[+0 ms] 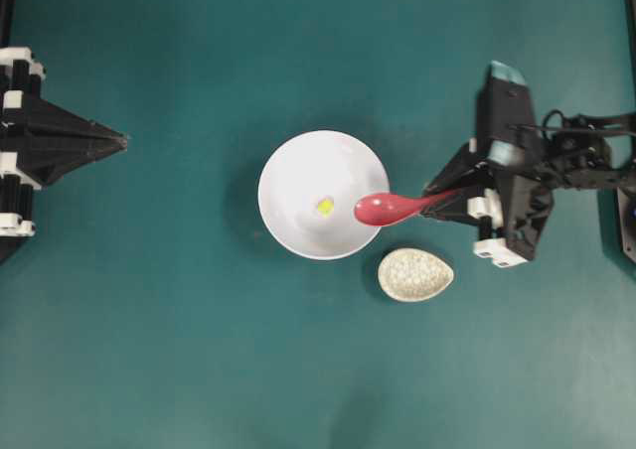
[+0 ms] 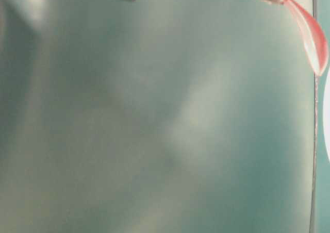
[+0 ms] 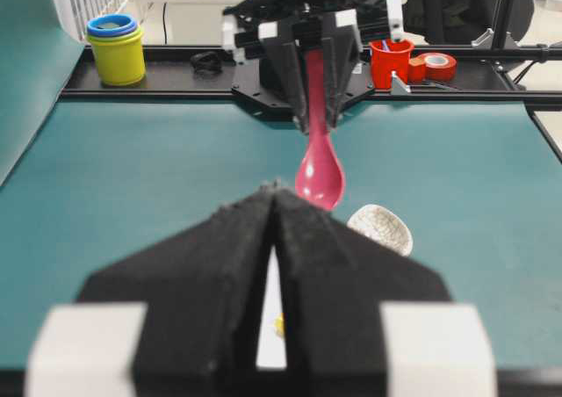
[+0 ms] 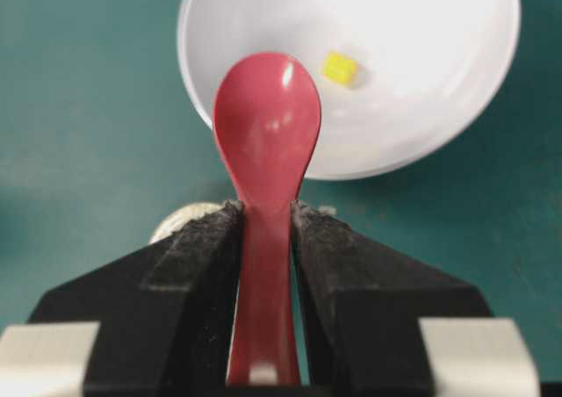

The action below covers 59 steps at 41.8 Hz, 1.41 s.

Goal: Scoop the yellow hexagonal prism block from the bowl with a spoon using the right arm.
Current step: 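Lift the red spoon and swing it over the white bowl, then lower the spoon bowl into the white bowl beside the yellow block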

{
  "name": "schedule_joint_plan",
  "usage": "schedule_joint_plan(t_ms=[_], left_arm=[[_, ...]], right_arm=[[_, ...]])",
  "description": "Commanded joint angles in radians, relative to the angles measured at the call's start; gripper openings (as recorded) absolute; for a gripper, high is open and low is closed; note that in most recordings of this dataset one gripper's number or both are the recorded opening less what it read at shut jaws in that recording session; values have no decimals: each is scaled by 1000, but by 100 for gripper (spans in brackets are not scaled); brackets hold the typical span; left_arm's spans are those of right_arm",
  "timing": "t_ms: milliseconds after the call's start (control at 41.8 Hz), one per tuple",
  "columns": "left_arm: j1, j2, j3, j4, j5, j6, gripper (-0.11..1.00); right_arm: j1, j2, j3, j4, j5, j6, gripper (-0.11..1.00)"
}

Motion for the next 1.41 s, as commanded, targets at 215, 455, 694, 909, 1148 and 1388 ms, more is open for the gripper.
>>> schedule_joint_plan(t_ms=[215, 455, 694, 909, 1148, 1388], left_arm=[[2, 8, -15, 3, -8, 2, 0], [2, 9, -15, 3, -8, 0, 0], [2, 8, -15, 3, -9, 0, 0], [2, 8, -15, 3, -11, 0, 0], [2, 9, -15, 3, -11, 2, 0], [0, 8, -14, 3, -11, 0, 0]], right_arm=[[-63, 117, -192, -2, 259, 34, 25], [-71, 212, -290, -2, 364, 40, 25], [-74, 262, -324, -18, 387, 72, 25], [-80, 301, -325, -25, 383, 84, 25], [-81, 350, -345, -29, 380, 84, 25], [-81, 385, -365, -43, 364, 83, 25]])
